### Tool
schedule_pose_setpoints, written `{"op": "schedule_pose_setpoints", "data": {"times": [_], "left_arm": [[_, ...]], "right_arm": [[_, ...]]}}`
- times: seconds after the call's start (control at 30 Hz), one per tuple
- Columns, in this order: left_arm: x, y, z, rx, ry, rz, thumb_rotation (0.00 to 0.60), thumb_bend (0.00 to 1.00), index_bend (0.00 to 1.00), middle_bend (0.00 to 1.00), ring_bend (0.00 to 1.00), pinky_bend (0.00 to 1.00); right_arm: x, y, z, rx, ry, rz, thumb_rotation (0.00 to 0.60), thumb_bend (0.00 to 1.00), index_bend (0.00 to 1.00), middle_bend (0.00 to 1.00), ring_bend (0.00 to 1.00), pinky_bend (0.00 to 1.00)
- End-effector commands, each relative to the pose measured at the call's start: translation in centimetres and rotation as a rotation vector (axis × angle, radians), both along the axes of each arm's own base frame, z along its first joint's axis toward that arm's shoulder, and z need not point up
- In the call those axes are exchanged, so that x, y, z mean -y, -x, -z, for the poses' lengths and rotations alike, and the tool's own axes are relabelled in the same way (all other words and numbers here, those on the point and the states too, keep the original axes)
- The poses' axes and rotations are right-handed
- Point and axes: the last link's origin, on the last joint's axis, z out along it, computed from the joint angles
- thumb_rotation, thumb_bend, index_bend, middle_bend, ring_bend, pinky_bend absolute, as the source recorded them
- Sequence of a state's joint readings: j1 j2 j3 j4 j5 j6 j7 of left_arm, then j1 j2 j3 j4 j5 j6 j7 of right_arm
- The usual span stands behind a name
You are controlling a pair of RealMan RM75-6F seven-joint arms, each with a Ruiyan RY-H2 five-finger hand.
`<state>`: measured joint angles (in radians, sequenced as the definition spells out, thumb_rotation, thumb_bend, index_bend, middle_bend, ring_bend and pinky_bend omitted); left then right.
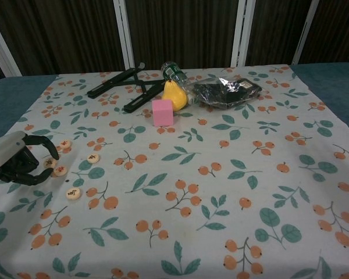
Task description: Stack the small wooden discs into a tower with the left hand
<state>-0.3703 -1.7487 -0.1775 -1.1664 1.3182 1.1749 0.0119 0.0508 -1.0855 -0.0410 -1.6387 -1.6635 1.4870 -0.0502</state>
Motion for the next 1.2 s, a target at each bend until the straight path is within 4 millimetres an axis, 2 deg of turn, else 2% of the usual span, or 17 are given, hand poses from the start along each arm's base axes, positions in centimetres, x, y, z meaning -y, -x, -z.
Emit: {"op": "schedule_pose_setpoints", "data": {"times": [0.03, 0.8, 1.2], "left_arm": [[-0.28, -0.18, 0.5, -0.011, 0.007, -0.005, 0.6, 0.42, 0.49, 1.0, 1.0, 1.0], [-0.59, -0.29, 1.13, -0.05, 0.014, -0.007, 0.6, 0.42, 0.43, 1.0, 1.0, 1.0], [-0.12, -0.67, 0.36, -0.024, -0.003, 0.021, 0.6, 0.41, 0.4, 1.0, 1.0, 1.0]], "right_arm": [[0.01, 0.02, -0.05, 0.002, 0.001, 0.001, 0.6, 0.2, 0.0, 0.0, 0.0, 0.0], [-0.05, 0.04, -0.37, 0.013, 0.007, 0.002, 0.6, 0.2, 0.0, 0.0, 0.0, 0.0], [-0.05, 0.04, -0.37, 0.013, 0.007, 0.001, 0.6, 0.2, 0.0, 0.0, 0.0, 0.0]]}}
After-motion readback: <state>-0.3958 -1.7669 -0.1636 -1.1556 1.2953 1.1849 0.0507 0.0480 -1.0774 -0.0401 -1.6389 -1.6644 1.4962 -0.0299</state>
